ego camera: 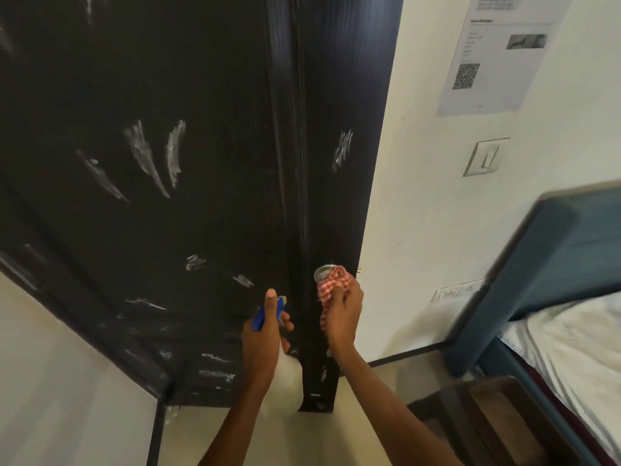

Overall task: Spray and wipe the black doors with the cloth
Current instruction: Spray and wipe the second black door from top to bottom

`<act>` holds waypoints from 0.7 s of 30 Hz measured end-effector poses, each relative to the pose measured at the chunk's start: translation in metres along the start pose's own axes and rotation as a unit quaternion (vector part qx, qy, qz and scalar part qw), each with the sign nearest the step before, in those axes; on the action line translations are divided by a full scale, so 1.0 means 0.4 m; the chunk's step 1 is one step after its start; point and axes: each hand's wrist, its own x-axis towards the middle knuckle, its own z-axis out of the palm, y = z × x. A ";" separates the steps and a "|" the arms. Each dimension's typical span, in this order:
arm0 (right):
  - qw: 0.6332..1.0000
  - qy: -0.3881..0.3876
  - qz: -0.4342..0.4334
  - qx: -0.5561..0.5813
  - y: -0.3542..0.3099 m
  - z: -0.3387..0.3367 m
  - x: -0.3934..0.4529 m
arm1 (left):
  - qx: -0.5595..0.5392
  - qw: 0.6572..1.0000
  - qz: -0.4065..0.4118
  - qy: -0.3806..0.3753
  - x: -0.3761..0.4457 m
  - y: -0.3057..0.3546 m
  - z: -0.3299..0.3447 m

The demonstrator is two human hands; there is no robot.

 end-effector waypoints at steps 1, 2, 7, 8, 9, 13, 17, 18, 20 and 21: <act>0.991 0.004 -0.084 -0.100 0.009 -0.007 0.013 | 0.006 1.000 0.012 0.007 0.000 -0.001 0.000; 0.959 0.003 -0.190 -0.209 0.019 -0.015 0.028 | 0.020 0.999 0.025 0.022 -0.004 -0.002 0.001; 0.716 -0.107 -0.431 -0.539 -0.023 -0.019 0.063 | 0.037 0.996 0.072 0.034 -0.019 -0.007 0.022; 0.696 -0.122 -0.440 -0.553 -0.030 -0.020 0.067 | 0.041 0.996 0.077 0.037 -0.019 -0.004 0.026; 0.693 -0.124 -0.456 -0.545 -0.029 -0.028 0.072 | 0.043 0.995 0.083 0.038 -0.020 -0.005 0.030; 0.828 -0.069 -0.424 -0.359 0.016 -0.065 0.077 | 0.042 0.995 0.088 0.035 -0.026 -0.009 0.041; 0.990 -0.061 -0.098 -0.075 0.018 -0.071 0.036 | 0.018 0.996 0.080 0.027 -0.020 -0.009 0.026; 0.996 -0.071 -0.046 -0.033 0.013 -0.075 0.038 | 0.016 0.997 0.075 0.028 -0.017 -0.012 0.021; 0.995 -0.094 -0.001 -0.014 0.006 -0.096 0.057 | 0.020 0.997 0.072 0.034 -0.015 -0.013 0.016; 0.995 -0.101 0.004 -0.025 0.004 -0.109 0.067 | 0.017 0.996 0.077 0.033 -0.017 -0.013 0.017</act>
